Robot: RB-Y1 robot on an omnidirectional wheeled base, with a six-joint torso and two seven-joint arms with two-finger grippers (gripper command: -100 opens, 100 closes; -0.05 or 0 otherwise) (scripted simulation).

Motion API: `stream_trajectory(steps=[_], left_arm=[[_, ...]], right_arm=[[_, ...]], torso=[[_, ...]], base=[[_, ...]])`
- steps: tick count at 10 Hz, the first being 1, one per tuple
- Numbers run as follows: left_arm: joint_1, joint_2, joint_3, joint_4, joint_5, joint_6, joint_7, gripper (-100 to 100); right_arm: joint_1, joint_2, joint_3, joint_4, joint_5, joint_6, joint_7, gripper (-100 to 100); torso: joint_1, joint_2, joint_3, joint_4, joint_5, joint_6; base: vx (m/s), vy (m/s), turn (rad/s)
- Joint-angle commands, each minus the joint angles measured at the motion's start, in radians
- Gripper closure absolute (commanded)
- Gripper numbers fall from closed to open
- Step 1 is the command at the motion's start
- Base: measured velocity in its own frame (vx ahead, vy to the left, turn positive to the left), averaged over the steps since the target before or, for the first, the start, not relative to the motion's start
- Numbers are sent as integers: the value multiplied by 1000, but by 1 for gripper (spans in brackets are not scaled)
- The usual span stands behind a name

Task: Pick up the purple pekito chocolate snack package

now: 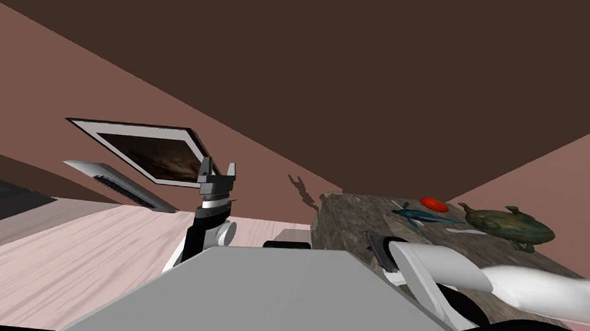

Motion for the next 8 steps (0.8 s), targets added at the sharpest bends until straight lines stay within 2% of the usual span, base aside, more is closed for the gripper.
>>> stream_trajectory(steps=[1,2,3,6,7,8], left_arm=[[0,0,0,0,0,0,0,0],[0,0,0,0,0,0,0,0],[0,0,0,0,0,0,0,0],[0,0,0,0,0,0,0,0],[0,0,0,0,0,0,0,0],[0,0,0,0,0,0,0,0]], right_arm=[[-50,3,12,50,50,3,10,-100],[-76,3,12,76,80,3,10,-100],[-76,3,12,114,112,3,10,-100],[-76,3,12,127,198,3,10,-100],[-79,22,29,154,206,33,11,-100],[-83,30,37,167,217,44,12,-100]], torso=[[0,0,0,0,0,0],[-2,1,0,0,0,0],[-3,1,1,0,-1,0],[-3,2,1,0,-1,1],[-3,2,1,0,-1,1],[-5,2,1,0,-1,1]], base=[[-5,-5,22],[-5,-12,10],[-2,-8,2],[0,0,0],[0,-25,45],[-5,-45,53]])
